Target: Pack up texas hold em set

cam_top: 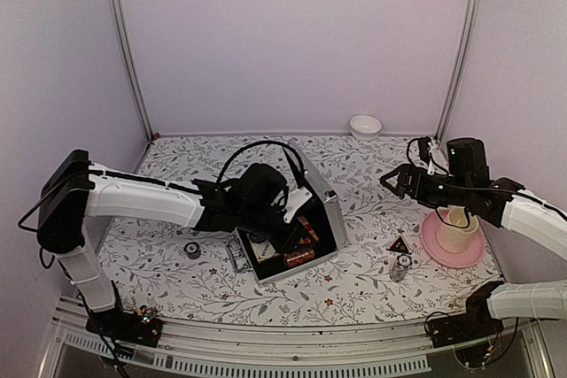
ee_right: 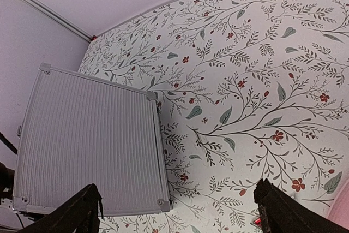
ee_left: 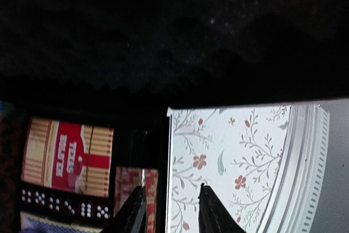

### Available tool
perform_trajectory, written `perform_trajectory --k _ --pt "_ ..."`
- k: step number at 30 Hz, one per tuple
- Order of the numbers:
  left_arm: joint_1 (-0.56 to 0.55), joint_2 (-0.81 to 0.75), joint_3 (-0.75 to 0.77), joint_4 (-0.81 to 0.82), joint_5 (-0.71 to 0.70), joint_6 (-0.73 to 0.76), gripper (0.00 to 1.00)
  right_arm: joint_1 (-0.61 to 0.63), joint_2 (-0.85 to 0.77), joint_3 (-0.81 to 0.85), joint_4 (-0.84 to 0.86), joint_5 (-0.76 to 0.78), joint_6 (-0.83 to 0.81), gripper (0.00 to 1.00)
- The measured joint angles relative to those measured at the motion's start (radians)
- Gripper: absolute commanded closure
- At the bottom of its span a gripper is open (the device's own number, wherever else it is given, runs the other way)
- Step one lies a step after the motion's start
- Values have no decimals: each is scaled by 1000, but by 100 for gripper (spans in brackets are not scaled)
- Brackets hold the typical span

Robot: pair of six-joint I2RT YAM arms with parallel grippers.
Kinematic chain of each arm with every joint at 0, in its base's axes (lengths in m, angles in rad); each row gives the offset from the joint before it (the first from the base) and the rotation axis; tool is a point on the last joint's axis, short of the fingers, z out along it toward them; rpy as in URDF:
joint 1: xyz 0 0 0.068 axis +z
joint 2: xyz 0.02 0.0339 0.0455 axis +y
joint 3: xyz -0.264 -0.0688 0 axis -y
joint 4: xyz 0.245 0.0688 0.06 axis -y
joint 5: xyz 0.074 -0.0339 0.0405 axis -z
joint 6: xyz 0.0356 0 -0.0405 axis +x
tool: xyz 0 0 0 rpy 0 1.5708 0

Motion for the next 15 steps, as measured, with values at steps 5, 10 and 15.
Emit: perform_trajectory --k 5,10,15 --pt "1 86 96 37 1 35 67 0 -11 -2 0 2 4 0" --pt "1 113 118 57 -2 56 67 0 -26 -2 0 10 5 0" --pt "3 108 108 65 -19 70 67 -1 -26 -4 0 22 6 0"
